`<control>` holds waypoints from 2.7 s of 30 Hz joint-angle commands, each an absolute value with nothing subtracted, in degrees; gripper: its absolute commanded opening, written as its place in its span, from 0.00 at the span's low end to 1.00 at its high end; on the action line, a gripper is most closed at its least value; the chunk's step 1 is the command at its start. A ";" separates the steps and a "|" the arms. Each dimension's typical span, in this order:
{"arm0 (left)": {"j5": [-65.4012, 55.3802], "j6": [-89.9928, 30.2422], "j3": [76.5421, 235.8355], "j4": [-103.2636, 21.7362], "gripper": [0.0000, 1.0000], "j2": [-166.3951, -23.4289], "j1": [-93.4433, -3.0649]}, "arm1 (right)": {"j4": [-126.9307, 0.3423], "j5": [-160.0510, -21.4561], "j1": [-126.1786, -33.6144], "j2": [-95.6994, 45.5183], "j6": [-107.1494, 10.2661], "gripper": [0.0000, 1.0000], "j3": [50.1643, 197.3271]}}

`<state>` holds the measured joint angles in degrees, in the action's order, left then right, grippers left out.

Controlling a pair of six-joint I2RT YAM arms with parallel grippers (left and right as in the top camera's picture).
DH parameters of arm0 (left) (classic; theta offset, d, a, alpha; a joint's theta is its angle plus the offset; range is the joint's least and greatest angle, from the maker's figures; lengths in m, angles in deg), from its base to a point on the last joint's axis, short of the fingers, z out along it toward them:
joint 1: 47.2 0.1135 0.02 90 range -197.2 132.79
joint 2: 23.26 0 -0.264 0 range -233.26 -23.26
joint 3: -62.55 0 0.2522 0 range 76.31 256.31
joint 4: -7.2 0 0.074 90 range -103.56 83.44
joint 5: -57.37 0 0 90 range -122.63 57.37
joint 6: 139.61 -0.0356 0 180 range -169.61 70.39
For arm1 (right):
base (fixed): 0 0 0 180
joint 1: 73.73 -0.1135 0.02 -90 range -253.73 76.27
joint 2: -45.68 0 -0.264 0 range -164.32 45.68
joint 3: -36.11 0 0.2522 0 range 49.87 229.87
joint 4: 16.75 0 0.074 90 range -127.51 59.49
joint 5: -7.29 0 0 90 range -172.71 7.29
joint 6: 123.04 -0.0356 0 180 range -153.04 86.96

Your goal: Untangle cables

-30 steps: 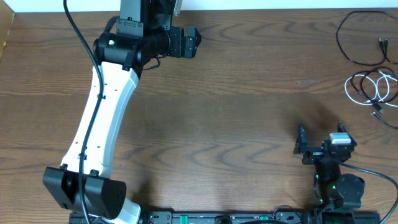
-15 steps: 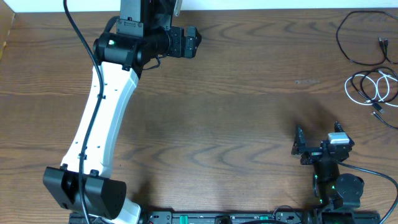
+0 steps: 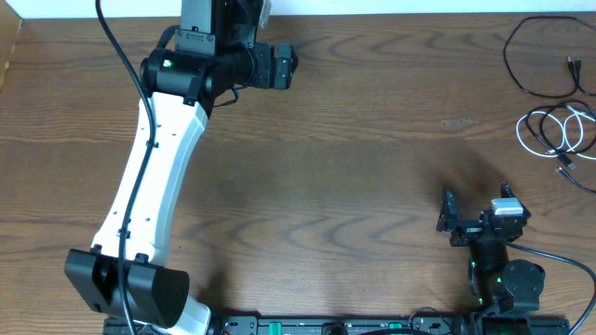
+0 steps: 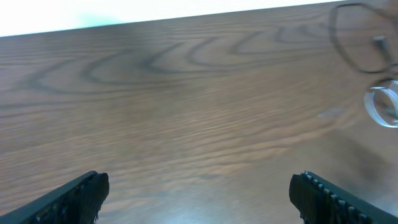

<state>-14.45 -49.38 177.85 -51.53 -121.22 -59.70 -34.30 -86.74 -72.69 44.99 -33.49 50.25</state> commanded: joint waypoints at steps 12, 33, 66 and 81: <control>-30.74 -50.45 134.24 -23.29 0.98 -101.85 -56.94 | -34.54 -86.87 -72.98 45.37 -34.28 0.99 50.19; -18.71 -62.87 76.45 9.37 0.98 -35.63 -45.03 | -34.54 -86.87 -72.98 45.37 -34.28 0.99 50.19; -22.80 -62.65 76.54 -9.78 0.98 -23.56 -45.03 | -34.54 -86.87 -72.98 45.30 -34.28 0.99 50.19; -22.80 -62.65 76.54 -9.76 0.98 -23.56 -45.03 | -34.54 -86.87 -72.98 45.30 -34.26 0.99 50.19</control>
<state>-23.15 -62.10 77.15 -7.20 -23.84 -45.31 -34.32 -86.76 -72.69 45.06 -33.71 50.25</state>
